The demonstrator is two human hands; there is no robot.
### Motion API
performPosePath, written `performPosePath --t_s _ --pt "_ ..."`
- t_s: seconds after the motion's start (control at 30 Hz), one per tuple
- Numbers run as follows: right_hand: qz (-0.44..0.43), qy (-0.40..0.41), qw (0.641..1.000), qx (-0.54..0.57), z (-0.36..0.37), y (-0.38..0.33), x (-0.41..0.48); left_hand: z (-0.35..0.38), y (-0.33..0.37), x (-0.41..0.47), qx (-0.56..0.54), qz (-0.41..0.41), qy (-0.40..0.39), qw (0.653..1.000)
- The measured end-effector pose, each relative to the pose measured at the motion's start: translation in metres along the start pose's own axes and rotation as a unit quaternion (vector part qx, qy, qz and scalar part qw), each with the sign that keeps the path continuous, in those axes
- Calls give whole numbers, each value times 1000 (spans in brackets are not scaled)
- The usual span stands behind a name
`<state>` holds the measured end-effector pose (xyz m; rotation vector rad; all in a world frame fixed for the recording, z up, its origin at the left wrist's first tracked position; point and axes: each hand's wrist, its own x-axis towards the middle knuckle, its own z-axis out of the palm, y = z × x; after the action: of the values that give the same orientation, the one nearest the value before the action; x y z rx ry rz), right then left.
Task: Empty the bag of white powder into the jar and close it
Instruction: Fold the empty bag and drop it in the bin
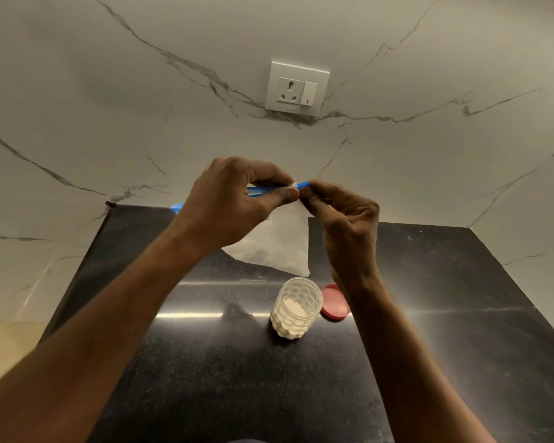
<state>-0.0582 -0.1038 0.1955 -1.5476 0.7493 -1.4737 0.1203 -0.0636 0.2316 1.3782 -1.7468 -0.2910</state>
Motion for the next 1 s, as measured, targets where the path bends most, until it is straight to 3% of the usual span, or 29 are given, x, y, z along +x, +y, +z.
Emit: performPosePath --t_s 0.33,0.9,1.0 --pt "78 91 991 51 -15 3 7 -13 -12 -9 -6 -92 22 995" --pt "147 132 978 65 -46 3 8 -32 -32 -22 -5 -107 38 993" --pt "161 135 974 83 -48 1 8 -30 -40 -22 -71 -96 17 993"
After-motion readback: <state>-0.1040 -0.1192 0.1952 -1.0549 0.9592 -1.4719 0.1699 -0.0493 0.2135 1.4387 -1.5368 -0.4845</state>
